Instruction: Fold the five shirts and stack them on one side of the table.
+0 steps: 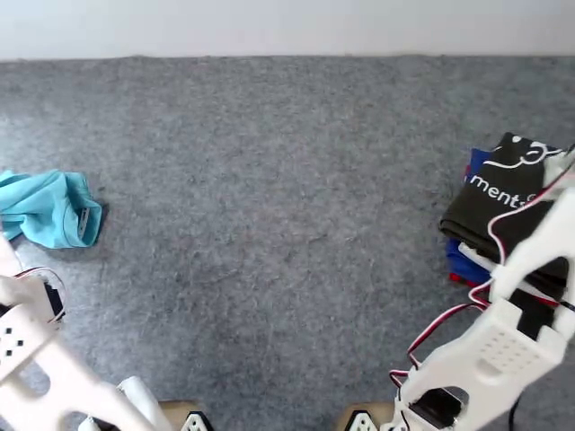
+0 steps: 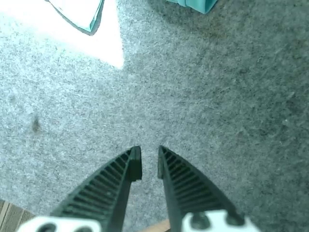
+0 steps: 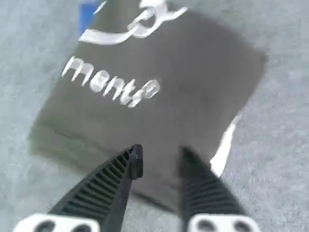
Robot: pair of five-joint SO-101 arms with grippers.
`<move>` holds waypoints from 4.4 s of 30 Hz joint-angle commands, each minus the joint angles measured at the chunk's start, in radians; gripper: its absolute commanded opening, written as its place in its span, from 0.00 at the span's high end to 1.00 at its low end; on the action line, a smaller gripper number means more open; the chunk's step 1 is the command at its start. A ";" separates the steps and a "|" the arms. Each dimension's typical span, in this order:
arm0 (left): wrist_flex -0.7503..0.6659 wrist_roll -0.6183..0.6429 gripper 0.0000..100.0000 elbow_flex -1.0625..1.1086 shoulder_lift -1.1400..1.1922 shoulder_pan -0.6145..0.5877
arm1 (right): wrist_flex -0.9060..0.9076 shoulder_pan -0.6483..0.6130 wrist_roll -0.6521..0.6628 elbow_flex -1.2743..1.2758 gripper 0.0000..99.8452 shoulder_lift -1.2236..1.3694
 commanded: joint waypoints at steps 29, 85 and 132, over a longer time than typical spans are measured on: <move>-0.025 -0.009 0.93 0.076 -0.015 0.002 | -0.002 0.039 0.222 0.362 0.99 -0.269; -0.164 0.005 0.85 -1.228 1.442 0.265 | 0.047 -0.013 -0.236 1.178 0.99 -1.371; 0.083 0.221 0.99 -1.555 0.717 1.521 | 0.047 -0.013 -0.129 1.181 0.99 -1.440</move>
